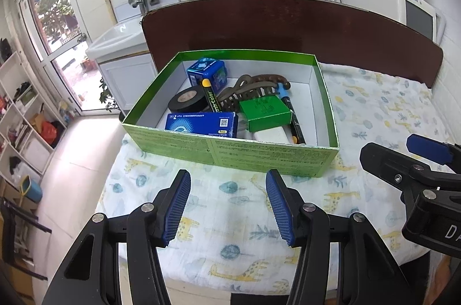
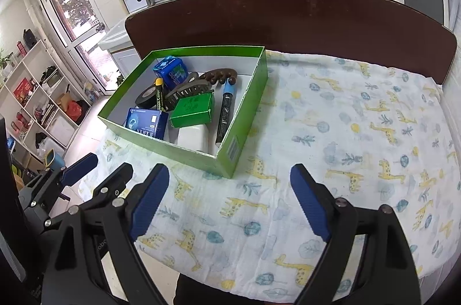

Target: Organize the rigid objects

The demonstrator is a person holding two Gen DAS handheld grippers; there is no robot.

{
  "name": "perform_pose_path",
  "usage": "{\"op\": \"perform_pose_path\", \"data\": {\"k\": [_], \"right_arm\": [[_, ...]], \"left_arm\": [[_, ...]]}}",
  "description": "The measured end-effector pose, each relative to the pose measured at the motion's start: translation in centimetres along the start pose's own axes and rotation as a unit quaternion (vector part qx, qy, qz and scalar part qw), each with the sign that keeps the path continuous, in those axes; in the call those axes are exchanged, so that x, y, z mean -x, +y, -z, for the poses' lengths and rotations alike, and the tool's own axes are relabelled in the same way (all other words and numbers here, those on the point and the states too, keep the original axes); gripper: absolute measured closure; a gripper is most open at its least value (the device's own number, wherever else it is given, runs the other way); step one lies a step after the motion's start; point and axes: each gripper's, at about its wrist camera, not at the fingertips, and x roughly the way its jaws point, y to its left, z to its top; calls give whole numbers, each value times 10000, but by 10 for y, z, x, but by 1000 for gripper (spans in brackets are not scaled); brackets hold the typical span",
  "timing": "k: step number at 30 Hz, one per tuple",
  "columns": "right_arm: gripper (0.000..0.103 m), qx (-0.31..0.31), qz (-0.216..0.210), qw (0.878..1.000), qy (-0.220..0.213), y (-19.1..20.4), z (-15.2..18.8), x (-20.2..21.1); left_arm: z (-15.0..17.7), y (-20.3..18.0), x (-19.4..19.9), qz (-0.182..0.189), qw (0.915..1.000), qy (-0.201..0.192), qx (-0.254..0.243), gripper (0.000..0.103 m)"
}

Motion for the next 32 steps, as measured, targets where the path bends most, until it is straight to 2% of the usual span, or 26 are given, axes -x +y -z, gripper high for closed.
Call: {"op": "perform_pose_path", "data": {"k": [32], "right_arm": [[14,32,297,9993,-221,3,3,14]], "left_arm": [[-6,6,18,64,9997,-196,131,48]]}}
